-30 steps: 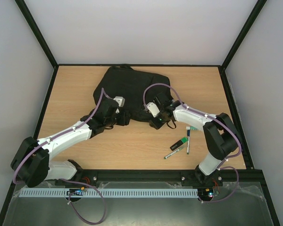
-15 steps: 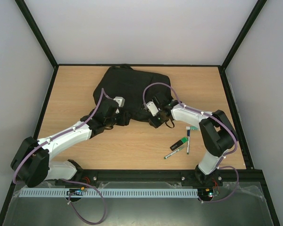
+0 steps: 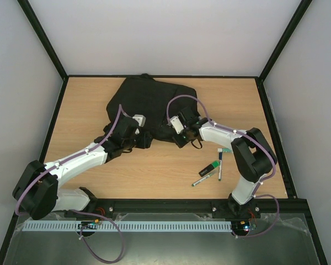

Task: Pack the student bag
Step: Unzip the student bag at the center of the board.

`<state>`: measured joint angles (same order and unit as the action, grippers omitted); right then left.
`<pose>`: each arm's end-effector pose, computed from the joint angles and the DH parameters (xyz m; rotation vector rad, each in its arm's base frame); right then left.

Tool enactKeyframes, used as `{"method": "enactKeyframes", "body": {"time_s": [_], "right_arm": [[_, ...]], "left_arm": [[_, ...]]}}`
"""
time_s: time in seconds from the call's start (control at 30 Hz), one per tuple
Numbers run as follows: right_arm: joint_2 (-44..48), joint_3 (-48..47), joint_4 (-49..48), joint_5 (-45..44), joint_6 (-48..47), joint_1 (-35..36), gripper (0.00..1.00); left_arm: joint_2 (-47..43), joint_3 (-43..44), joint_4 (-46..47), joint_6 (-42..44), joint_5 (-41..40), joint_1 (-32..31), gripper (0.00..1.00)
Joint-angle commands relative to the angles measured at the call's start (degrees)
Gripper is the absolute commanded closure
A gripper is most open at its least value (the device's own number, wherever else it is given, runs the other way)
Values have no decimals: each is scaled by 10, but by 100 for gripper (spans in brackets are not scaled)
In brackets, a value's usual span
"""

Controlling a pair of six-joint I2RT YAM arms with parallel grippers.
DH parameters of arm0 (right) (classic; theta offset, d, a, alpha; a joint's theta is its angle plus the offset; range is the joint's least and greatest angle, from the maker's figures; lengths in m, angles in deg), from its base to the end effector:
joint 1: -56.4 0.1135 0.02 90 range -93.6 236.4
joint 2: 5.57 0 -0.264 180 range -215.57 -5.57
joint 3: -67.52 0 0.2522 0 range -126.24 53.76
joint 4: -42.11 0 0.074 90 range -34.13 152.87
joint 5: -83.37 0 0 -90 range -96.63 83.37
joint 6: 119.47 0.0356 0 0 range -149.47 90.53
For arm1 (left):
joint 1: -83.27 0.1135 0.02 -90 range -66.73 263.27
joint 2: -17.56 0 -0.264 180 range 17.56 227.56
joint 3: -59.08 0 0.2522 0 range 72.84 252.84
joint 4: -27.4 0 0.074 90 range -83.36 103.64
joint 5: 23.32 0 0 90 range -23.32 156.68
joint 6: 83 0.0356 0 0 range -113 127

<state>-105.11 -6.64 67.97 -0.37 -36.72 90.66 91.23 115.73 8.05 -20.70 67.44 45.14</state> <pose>0.2954 0.2059 0.1805 -0.9263 2.3094 0.3366 0.2162 -0.1703 0.2280 0.2152 2.2736 -0.6400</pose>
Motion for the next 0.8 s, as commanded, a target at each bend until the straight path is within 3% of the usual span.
{"method": "enactKeyframes", "body": {"time_s": [0.0, 0.3, 0.5, 0.77], "right_arm": [[23, 4, -13, 10, -3, 2, 99], [83, 33, 37, -5, -36, 2, 99], [98, 53, 50, -26, -57, 2, 99], [111, 88, 43, -41, -84, 2, 99]], "left_arm": [[-8, -7, -1, -7, -11, -1, 33], [5, -8, 1, -52, -10, 4, 29], [14, -32, 50, -134, 78, 31, 20], [59, -56, 132, -254, 162, 40, 20]]}}
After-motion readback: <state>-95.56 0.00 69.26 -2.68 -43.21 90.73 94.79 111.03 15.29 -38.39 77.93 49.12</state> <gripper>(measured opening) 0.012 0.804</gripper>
